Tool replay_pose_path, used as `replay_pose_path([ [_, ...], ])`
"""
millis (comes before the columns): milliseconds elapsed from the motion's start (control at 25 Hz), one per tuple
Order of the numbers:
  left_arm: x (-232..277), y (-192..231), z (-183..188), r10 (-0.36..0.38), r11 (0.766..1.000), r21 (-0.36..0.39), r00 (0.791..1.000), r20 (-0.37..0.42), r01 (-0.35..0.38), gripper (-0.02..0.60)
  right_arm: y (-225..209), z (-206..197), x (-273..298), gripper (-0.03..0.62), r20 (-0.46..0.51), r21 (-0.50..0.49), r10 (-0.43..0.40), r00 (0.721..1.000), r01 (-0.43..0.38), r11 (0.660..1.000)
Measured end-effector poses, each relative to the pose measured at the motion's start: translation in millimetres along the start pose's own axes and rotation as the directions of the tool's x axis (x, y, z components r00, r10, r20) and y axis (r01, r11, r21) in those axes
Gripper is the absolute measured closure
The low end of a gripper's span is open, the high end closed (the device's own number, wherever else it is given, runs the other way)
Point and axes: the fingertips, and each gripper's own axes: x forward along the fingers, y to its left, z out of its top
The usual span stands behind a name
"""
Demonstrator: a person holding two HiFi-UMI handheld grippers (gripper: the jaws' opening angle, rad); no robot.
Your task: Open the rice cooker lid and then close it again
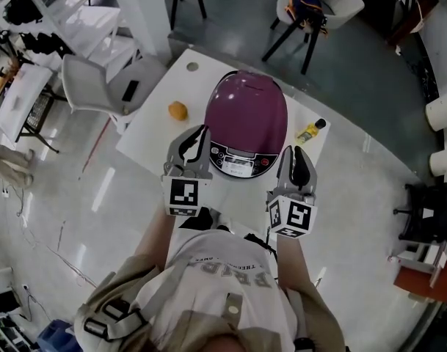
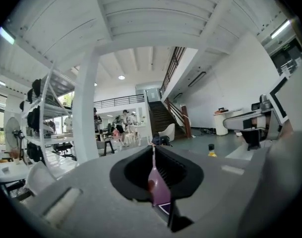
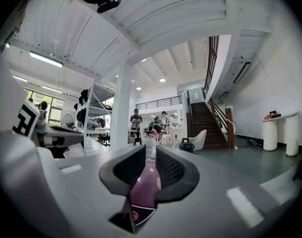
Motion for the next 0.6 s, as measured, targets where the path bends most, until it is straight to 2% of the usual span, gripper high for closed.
replay_pose_path([
  [120, -1.7, 10.3, -4.6, 0.074, 0.997, -0.022, 0.997, 0.006, -0.074, 0.571, 1.9, 3.4, 0.0, 0.539, 0.021, -0.028, -0.003, 1.000, 0.004, 1.000],
  [240, -4.0, 14.1, -1.8, 0.084, 0.996, -0.044, 0.996, 0.033, -0.082, 0.571, 5.1, 9.7, -1.3, 0.570, 0.046, -0.063, -0.009, 0.999, 0.012, 0.998],
  [320, -6.0, 12.0, 5.9, 0.066, 0.997, -0.055, 0.995, 0.072, -0.062, 0.571, 6.7, 13.8, -3.0, 0.592, 0.064, -0.085, -0.011, 0.998, 0.016, 0.996],
  [480, -7.4, 3.4, 18.7, -0.017, 0.996, -0.079, 0.986, 0.166, 0.030, 0.572, 12.1, 22.0, -3.4, 0.592, 0.104, -0.116, -0.008, 0.995, 0.020, 0.993],
  [600, -8.1, 4.0, 26.5, -0.017, 0.995, -0.098, 0.983, 0.182, 0.035, 0.572, 16.4, 27.3, -4.3, 0.592, 0.124, -0.130, -0.007, 0.992, 0.023, 0.991],
])
